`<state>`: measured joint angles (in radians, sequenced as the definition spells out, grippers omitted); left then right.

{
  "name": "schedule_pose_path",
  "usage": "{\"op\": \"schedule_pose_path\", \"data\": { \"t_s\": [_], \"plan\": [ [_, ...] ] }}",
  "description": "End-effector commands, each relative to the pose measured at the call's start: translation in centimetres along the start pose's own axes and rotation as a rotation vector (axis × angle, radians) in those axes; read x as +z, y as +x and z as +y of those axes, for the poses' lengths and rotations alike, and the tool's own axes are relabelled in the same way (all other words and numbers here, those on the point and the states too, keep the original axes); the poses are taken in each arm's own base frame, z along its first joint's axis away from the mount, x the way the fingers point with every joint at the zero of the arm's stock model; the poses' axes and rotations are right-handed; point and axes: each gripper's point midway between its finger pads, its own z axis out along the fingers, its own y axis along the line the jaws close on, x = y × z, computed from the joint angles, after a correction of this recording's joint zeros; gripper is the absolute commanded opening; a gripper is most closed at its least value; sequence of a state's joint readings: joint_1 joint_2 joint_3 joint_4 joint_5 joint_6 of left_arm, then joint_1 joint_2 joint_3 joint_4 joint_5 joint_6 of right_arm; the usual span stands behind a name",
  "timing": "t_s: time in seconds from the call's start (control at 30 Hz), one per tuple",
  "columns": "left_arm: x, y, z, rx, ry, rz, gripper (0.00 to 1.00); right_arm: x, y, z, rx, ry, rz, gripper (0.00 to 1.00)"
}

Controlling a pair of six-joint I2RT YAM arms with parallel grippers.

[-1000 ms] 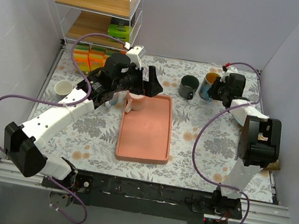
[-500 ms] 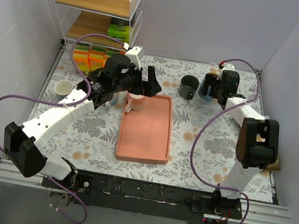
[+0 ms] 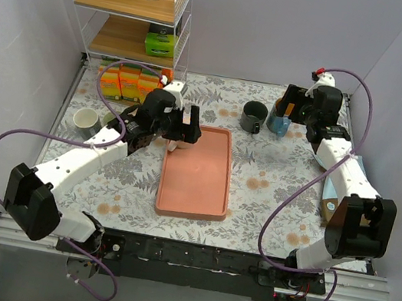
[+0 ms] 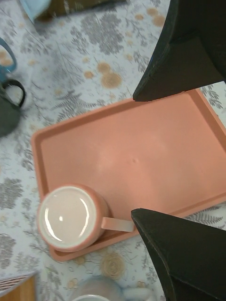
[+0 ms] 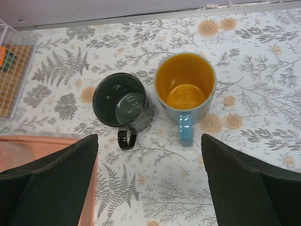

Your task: Turn the mug right side up

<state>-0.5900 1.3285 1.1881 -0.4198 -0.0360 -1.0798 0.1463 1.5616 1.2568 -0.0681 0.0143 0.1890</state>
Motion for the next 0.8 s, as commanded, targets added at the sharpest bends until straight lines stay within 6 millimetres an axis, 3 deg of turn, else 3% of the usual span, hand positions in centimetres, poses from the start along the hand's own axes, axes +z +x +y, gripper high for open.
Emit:
{"op": "schedule_pose_path", "data": {
  "t_s": [0.0, 0.13, 0.17, 0.4, 0.5, 0.77],
  "plan": [
    [1.2, 4.3, 2.5, 0.052, -0.055, 0.111, 0.98, -2.5, -1.0, 3.1, 0.072, -0.137, -0.001, 0.96],
    [2.6, 6.8, 4.9, 0.026, -0.133, 0.18, 0.89, -4.0, -1.0, 4.2, 0.082, -0.188, 0.004, 0.95],
    [2.8, 7.0, 5.5, 0.009, -0.146, 0.185, 0.83, -4.5, -1.3, 4.3, 0.084, -0.196, -0.003, 0.95],
    [6.0, 8.1, 7.7, 0.022, -0.145, 0.227, 0.63, -5.7, -0.7, 4.9, 0.112, -0.223, 0.011, 0.93],
    [7.0, 8.6, 8.9, 0.045, -0.161, 0.24, 0.61, -6.1, -0.6, 5.3, 0.122, -0.244, 0.022, 0.93],
    [8.2, 8.5, 9.1, 0.084, -0.109, 0.236, 0.57, -6.9, 0.1, 5.9, 0.148, -0.276, 0.048, 0.91]
  ]
}}
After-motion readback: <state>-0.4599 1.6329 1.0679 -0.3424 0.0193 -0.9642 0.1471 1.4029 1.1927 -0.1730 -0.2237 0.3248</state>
